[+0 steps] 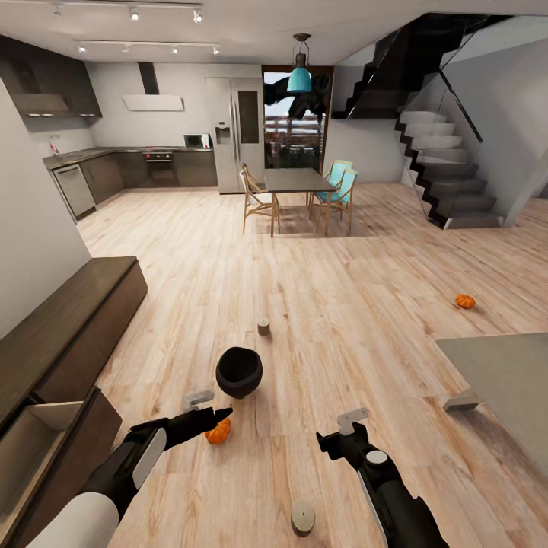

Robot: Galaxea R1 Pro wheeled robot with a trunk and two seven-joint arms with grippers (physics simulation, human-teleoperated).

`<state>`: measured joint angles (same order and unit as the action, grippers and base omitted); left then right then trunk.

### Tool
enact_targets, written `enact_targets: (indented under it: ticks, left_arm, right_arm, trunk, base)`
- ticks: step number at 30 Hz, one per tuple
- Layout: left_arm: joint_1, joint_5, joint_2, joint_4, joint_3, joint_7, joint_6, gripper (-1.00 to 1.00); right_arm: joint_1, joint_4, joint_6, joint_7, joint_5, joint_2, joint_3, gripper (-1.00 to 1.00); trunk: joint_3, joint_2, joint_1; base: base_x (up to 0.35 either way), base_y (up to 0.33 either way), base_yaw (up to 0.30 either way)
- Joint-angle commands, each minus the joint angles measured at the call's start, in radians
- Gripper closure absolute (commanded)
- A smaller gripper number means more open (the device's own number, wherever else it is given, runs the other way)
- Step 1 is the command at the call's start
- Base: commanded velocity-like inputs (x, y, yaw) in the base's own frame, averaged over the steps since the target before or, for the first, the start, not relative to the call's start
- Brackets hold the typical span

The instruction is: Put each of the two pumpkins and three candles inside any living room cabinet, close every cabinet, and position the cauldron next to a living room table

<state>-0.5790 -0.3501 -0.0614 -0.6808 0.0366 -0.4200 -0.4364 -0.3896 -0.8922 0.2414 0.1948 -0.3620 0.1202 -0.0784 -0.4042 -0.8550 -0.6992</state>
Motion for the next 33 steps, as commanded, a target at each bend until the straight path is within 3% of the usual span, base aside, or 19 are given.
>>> enact_targets:
  ticks: [1, 4, 6, 10, 22, 28, 33]
  left_arm:
    - [0.000, 0.002, 0.001, 0.013, 0.002, 0.001, 0.000, -1.00]
    - [0.001, 0.010, 0.008, 0.107, 0.026, 0.003, 0.005, -1.00]
    - [0.001, 0.010, 0.018, 0.117, 0.036, 0.001, 0.007, -1.00]
    - [0.001, 0.010, 0.032, 0.126, 0.048, -0.003, 0.010, -1.00]
    - [0.001, 0.010, 0.035, 0.126, 0.049, -0.003, 0.010, -1.00]
    - [0.001, 0.011, 0.040, 0.135, 0.050, 0.001, 0.011, -1.00]
    - [0.001, 0.013, 0.062, 0.152, 0.051, 0.004, 0.014, -1.00]
  right_arm:
    - [0.000, 0.000, 0.000, 0.000, 0.000, 0.000, 0.000, -1.00]
    - [0.000, -0.001, 0.001, 0.000, 0.000, 0.002, 0.000, -1.00]
    - [0.000, -0.001, 0.001, 0.000, 0.000, 0.002, 0.000, -1.00]
    - [0.000, -0.002, 0.001, 0.000, 0.000, 0.002, 0.000, -1.00]
    - [0.000, -0.002, 0.001, 0.000, 0.000, 0.001, 0.000, -1.00]
    - [0.000, -0.002, 0.002, 0.000, 0.000, 0.001, 0.000, -1.00]
    - [0.000, 0.000, 0.002, 0.000, -0.001, 0.002, 0.000, -1.00]
  trunk:
    - [0.000, 0.000, 0.000]
    - [0.000, 0.000, 0.000]
    - [0.000, 0.000, 0.000]
    - [0.000, 0.000, 0.000]
    - [0.000, 0.000, 0.000]
    - [0.000, 0.000, 0.000]
    - [0.000, 0.000, 0.000]
  base:
    - [0.000, 0.000, 0.000]
    - [0.000, 0.000, 0.000]
    - [0.000, 0.000, 0.000]
    - [0.000, 0.000, -0.029]
    - [0.005, -0.075, -0.255]
    - [0.102, -0.170, -0.043]
    - [0.012, -0.019, -0.004]
